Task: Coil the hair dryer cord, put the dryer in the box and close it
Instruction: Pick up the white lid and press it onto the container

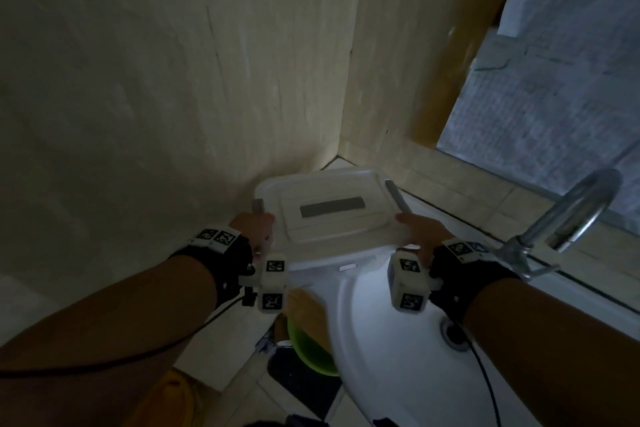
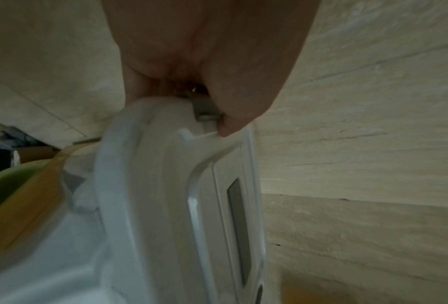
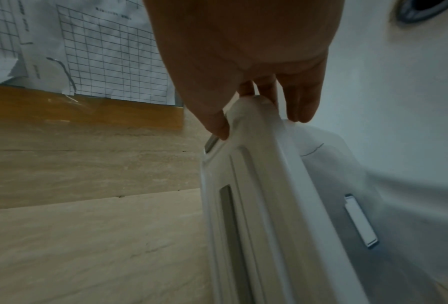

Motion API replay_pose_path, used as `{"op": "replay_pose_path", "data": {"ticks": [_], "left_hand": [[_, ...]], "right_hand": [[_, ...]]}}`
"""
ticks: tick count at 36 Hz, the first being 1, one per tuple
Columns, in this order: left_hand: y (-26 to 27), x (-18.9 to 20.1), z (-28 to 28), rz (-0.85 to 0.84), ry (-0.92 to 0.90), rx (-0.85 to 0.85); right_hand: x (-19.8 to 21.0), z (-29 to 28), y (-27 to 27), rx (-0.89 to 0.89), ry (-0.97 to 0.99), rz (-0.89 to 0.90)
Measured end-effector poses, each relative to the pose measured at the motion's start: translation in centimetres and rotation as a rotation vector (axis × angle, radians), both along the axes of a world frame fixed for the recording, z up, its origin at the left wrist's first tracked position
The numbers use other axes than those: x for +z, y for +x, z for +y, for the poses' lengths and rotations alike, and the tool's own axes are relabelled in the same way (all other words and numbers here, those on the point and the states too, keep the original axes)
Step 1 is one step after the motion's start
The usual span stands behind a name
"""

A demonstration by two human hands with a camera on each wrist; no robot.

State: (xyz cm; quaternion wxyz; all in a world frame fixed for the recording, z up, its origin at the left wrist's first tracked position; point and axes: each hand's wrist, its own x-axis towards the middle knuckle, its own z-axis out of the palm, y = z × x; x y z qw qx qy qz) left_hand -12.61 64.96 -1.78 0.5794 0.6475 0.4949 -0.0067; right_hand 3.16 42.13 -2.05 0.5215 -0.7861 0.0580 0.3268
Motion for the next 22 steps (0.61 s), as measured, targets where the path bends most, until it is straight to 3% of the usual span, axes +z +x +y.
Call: {"op": "replay_pose_path", "data": {"ticks": [7, 14, 22], "left_hand": [[-0.8, 0.1, -1.3, -0.052, -0.132, 0.126], [-1.4, 0.3, -1.9, -0.076, -0.203, 0.086], [-1.1, 0.7, -1.8, -0.025, -0.266, 0.056]], "right_hand": [[0.2, 1.4, 1.3, -0.136, 0.128, 0.025], [-0.5, 2.3, 0.1, -0.319, 0.239, 0.087], [-0.3, 3.8, -2.8, -0.097, 0.138, 0.221]]}}
